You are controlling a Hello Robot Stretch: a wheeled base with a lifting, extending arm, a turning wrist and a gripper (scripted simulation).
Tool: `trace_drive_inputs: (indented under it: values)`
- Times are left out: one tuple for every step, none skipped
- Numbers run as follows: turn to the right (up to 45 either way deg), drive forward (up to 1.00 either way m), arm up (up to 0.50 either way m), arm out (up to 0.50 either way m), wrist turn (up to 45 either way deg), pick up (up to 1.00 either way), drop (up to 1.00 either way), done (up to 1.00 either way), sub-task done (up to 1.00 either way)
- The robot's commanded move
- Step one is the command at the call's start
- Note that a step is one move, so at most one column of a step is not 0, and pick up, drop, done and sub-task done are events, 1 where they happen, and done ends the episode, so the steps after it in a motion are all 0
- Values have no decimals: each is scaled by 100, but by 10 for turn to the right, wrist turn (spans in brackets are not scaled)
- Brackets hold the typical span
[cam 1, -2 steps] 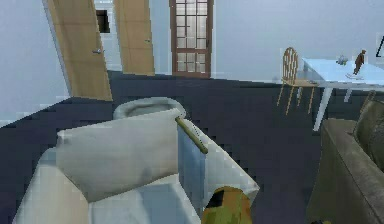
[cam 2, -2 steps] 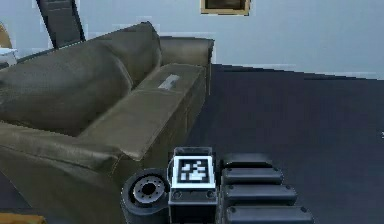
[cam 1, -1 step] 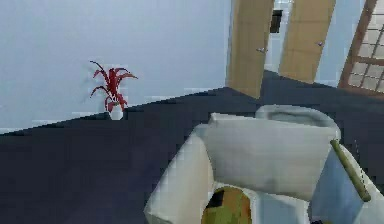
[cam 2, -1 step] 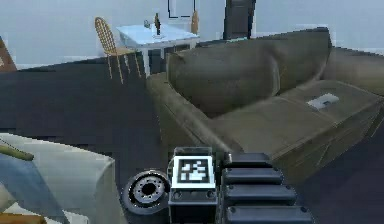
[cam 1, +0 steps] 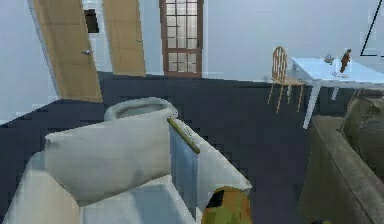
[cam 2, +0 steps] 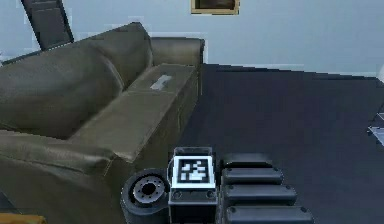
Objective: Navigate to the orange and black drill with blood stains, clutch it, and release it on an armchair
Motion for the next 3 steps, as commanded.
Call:
trace_drive_inputs:
  values:
    - [450, 0, 0, 0, 0, 0, 0, 0, 0]
    - [-450, 0, 0, 0, 0, 0, 0, 0, 0]
    - [-450, 0, 0, 0, 0, 0, 0, 0, 0]
